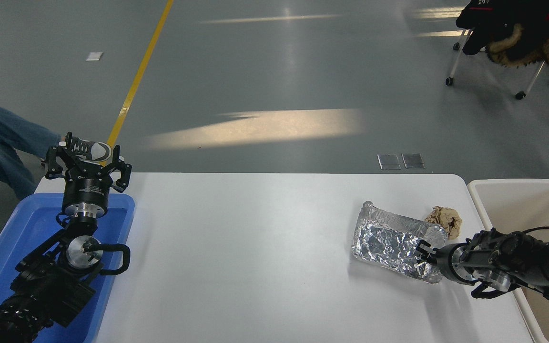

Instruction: Pick up foil plate and place in dustbin

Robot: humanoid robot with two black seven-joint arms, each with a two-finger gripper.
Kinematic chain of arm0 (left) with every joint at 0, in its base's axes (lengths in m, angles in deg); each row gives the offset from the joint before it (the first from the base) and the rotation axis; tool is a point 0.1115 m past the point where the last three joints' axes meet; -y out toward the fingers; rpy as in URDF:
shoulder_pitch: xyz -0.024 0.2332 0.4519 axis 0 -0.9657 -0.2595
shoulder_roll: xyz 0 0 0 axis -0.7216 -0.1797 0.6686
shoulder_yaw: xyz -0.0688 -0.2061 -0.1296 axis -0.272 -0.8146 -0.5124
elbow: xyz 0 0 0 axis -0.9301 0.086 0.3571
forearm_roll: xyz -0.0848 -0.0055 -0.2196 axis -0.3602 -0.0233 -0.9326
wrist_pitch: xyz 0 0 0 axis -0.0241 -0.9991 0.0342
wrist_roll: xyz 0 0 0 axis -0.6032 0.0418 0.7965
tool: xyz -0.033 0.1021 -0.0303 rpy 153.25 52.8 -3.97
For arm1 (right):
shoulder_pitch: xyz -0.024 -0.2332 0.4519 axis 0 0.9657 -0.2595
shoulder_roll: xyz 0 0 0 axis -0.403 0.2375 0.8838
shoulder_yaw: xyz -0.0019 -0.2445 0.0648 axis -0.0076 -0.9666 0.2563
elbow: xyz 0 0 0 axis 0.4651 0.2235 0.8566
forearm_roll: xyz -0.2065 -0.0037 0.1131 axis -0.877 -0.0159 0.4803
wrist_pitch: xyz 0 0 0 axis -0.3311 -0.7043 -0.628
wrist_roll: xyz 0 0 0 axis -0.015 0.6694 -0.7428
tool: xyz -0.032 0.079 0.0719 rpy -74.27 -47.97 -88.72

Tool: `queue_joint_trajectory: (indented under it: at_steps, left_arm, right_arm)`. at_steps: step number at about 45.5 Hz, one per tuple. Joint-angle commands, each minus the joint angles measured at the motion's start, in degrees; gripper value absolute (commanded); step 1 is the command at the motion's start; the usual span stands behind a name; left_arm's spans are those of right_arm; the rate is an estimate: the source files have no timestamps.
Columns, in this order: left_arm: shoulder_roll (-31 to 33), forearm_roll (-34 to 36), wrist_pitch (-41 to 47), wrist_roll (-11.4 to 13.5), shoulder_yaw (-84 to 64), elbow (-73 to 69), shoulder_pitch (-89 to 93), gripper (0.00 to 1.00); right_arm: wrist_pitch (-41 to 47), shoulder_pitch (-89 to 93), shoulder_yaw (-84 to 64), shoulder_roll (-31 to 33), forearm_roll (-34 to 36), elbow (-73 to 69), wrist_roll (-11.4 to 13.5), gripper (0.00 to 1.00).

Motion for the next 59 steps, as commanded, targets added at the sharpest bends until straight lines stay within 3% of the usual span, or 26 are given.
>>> queue_joint_trajectory:
  at_steps: [1, 11, 21, 33, 47, 59]
  left_arm:
    - [-0.01, 0.0, 0.0, 0.0, 0.0, -0.04, 0.0, 0.99]
    - [-0.02, 0.0, 0.0, 0.0, 0.09, -0.04, 0.0, 0.99]
    - [-0.02, 0.0, 0.0, 0.0, 0.09, -0.04, 0.0, 0.99]
    - [-0.02, 0.0, 0.0, 0.0, 0.0, -0.04, 0.0, 0.99]
    - [-0.02, 0.0, 0.0, 0.0, 0.09, -0.04, 0.0, 0.99]
    - [0.07, 0.0, 0.0, 0.0, 0.0, -0.04, 0.0, 0.99]
  right_arm:
    - [-0.26, -2.95, -0.18, 2.51, -0.26, -2.21, 0.03, 0.0]
    - [-0.6, -11.55, -0.97, 7.34, -1.49, -13.09, 0.03, 0.0]
    - [0.62, -35.27, -11.06, 15.6, -5.17, -35.24, -0.5, 0.0]
    - [15.99, -68.85, -22.85, 17.19, -8.61, -54.75, -1.82, 0.0]
    - [42.45, -94.09, -23.64, 15.61, -7.91, -54.75, -3.31, 0.0]
    - [43.16, -95.07, -24.08, 15.34, -7.91, -54.75, -3.57, 0.0]
